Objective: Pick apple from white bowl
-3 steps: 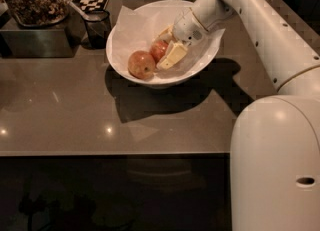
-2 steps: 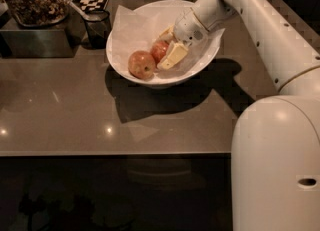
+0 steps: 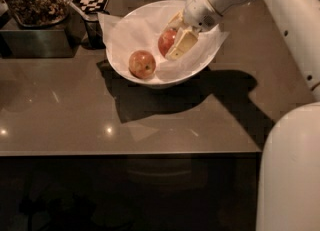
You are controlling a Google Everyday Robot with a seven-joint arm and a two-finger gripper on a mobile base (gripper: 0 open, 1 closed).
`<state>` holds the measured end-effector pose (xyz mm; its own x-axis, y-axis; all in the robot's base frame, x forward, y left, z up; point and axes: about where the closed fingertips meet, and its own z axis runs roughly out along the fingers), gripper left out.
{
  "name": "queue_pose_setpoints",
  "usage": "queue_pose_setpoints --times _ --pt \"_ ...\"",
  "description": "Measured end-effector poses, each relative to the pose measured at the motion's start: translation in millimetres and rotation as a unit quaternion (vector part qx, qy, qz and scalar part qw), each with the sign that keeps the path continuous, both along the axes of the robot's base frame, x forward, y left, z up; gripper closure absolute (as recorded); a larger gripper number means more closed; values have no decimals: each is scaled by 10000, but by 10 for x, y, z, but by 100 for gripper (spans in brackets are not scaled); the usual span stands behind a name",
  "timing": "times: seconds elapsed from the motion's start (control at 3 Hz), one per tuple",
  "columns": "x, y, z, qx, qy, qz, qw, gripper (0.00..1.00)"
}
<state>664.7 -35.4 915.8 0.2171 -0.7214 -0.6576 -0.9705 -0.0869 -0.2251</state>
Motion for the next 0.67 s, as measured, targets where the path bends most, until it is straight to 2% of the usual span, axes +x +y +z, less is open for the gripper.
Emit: queue_pose_setpoints --times 0.33,0.67 --pt "-245 -59 485 5 -384 -294 9988 100" --pt "-521 -91 835 170 -576 -300 9977 100"
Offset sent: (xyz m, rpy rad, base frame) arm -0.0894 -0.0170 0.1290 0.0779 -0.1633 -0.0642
